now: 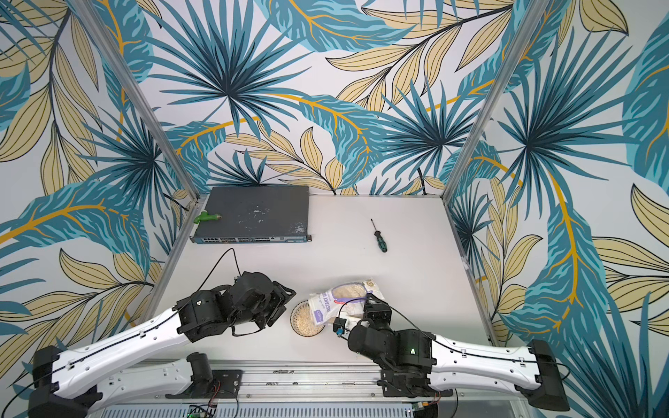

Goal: Pour the oats into the breakfast bowl
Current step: Pour the oats into the bowl.

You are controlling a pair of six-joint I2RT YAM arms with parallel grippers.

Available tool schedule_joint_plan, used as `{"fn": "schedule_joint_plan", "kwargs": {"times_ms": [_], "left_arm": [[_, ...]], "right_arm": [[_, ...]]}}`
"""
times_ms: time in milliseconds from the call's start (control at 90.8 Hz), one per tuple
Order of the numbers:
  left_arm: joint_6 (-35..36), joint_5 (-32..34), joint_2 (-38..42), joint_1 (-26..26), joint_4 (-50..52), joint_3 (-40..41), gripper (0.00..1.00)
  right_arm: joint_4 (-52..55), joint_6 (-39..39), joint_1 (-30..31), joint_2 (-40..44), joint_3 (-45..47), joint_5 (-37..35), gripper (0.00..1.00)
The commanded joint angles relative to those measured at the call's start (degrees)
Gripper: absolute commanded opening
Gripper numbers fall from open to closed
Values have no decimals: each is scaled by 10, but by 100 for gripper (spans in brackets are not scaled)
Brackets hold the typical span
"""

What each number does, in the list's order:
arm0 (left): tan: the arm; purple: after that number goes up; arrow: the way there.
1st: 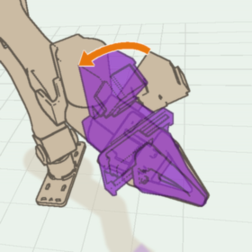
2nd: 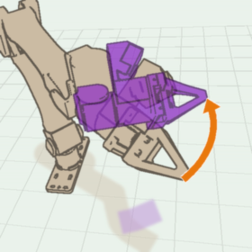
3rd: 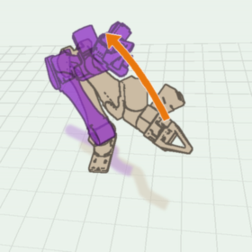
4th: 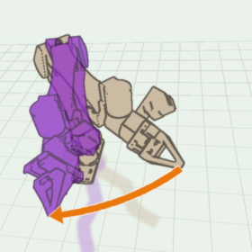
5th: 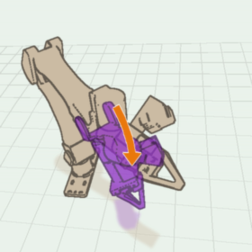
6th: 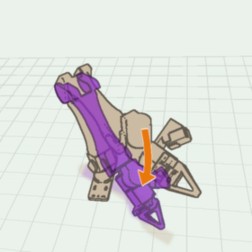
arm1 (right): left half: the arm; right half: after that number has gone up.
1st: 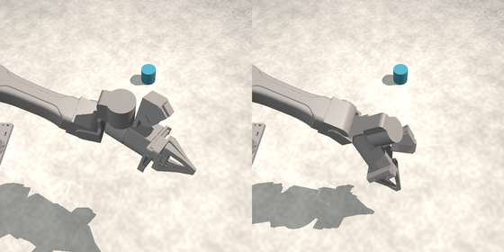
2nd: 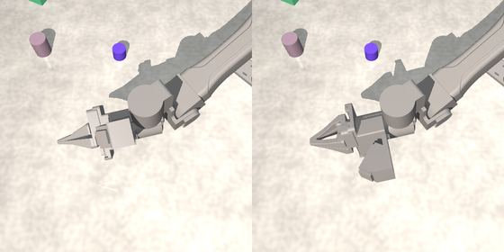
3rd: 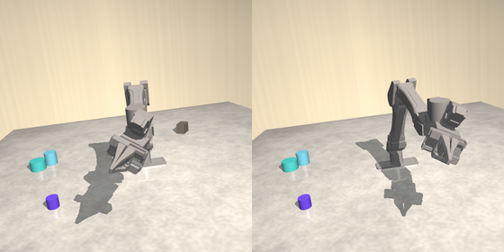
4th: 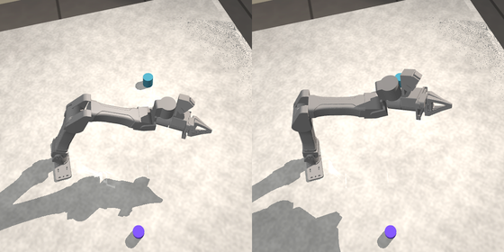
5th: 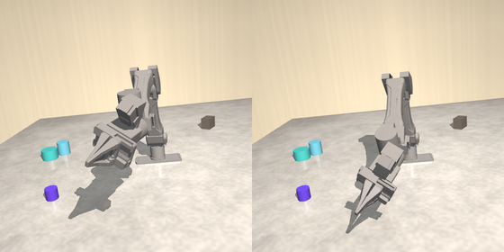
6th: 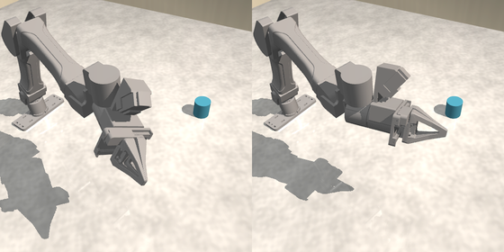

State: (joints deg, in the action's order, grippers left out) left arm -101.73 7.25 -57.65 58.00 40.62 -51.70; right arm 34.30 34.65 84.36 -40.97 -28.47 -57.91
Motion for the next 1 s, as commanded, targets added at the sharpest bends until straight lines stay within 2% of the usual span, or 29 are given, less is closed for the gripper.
{"fn": "schedule_joint_plan", "kwargs": {"times_ms": [0,298,683,992], "left_arm": [[0,22,5,1,18,-20,60],[0,59,1,1,40,-55,64],[-13,32,-28,-16,40,-98,65],[18,23,-21,-44,57,-143,68]], "right_arm": [[-73,-32,-1,21,0,-36,0],[-106,-36,0,44,5,-24,0],[-147,-61,-1,63,-2,-11,0],[-208,-90,-1,70,-10,-3,0]]}}
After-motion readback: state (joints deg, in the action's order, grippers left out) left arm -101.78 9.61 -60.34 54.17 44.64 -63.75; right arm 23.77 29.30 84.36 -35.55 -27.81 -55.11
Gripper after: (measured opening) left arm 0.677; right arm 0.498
